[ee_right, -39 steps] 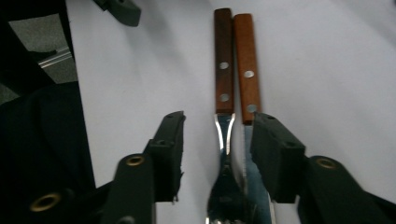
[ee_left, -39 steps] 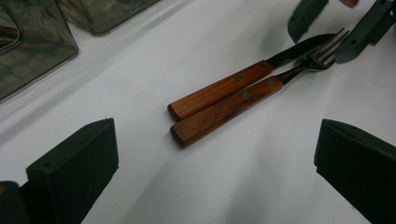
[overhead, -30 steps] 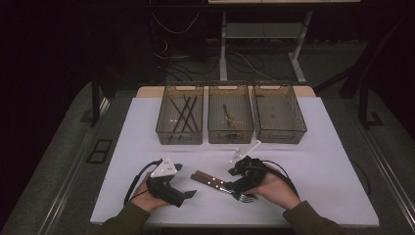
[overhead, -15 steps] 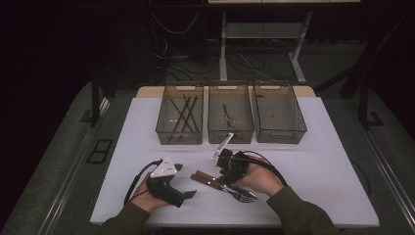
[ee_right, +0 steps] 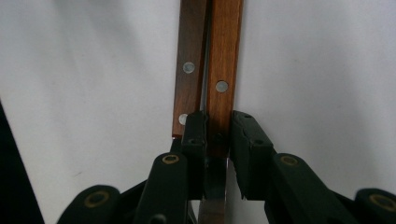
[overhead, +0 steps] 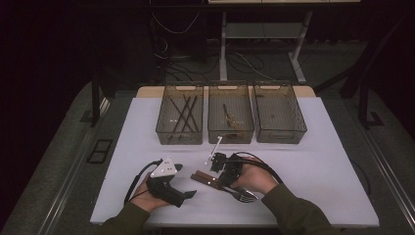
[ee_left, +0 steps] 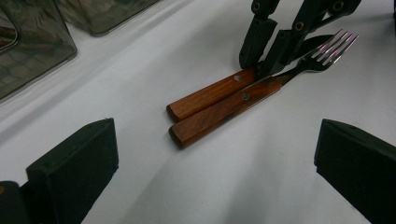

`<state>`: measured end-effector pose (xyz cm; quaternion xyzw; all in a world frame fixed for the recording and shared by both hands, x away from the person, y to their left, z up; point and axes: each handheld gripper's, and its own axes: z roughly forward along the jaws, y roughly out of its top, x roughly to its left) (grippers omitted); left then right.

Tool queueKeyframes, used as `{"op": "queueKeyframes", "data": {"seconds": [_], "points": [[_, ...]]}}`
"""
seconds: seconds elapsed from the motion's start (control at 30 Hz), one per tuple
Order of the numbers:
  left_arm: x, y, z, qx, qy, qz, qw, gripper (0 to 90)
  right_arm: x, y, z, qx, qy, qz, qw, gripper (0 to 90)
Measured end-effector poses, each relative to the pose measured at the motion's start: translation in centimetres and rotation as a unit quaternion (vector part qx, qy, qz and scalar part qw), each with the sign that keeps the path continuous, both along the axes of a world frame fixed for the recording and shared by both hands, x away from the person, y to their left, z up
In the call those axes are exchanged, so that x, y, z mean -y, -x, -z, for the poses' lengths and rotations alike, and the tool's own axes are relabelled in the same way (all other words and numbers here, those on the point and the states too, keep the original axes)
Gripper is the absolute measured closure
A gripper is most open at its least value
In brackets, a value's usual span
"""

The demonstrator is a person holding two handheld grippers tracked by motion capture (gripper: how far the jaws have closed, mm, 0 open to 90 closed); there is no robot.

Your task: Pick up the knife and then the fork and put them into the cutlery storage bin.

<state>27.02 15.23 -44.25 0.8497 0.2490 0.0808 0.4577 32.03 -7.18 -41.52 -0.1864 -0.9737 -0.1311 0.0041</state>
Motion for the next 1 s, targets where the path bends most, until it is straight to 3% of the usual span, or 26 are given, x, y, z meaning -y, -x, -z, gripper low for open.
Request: {"op": "queueKeyframes", "data": {"seconds": [0.7, 0.87, 1.0], "points": [[0.2, 0.0, 0.1, -0.004, 0.002, -0.001, 1.0000, 0.0, -1.8, -0.3, 0.3, 0.002, 0.061, 0.003, 0.9981, 76.6], [0.1, 0.1, 0.1, -0.004, 0.003, -0.001, 1.0000, 0.0, -1.9, -0.5, 0.3, -0.006, 0.065, 0.011, 0.9978, 77.8], [0.0, 0.0, 0.1, -0.003, 0.002, 0.000, 1.0000, 0.0, -1.4, -0.8, 0.2, -0.015, 0.046, 0.009, 0.9988, 77.8]]}}
